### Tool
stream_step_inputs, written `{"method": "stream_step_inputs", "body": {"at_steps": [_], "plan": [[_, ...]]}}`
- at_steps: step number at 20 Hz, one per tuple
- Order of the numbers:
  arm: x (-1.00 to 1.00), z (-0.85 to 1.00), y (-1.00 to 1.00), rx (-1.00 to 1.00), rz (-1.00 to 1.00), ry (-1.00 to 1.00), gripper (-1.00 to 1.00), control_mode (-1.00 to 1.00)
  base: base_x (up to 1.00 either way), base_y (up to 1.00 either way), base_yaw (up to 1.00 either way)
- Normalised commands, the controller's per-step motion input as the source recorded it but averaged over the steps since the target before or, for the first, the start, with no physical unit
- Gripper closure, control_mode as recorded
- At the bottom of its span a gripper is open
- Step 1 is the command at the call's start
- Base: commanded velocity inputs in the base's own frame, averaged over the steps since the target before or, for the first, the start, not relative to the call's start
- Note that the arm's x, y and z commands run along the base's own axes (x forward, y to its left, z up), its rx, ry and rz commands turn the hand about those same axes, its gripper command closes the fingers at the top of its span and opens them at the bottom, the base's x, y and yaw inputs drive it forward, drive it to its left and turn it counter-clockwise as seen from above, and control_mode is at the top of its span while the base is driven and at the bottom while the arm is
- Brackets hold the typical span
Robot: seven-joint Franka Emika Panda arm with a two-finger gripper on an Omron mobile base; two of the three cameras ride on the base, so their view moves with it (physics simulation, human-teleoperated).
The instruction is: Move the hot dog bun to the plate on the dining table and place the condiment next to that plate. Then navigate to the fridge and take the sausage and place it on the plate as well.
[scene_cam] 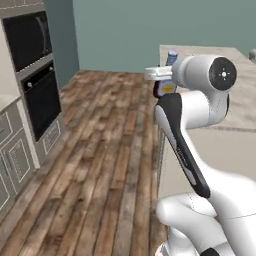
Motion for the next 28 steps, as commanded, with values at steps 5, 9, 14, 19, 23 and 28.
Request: {"method": "stream_step_inputs", "body": {"at_steps": [5,9,14,19,23,28], "plan": [[0.00,0.00,0.00,0.00,0.00,0.00,1.00,1.00,0.70,-0.60,-0.44],[0.00,0.00,0.00,0.00,0.00,0.00,1.00,1.00,0.89,-0.53,-0.31],[0.00,0.00,0.00,0.00,0.00,0.00,1.00,1.00,0.58,-0.81,-0.17],[0.00,0.00,0.00,0.00,0.00,0.00,1.00,1.00,0.24,-0.99,-0.01],[0.00,0.00,0.00,0.00,0.00,0.00,1.00,1.00,0.09,-1.00,0.00],[0.00,0.00,0.00,0.00,0.00,0.00,1.00,1.00,0.23,-1.00,0.00]]}}
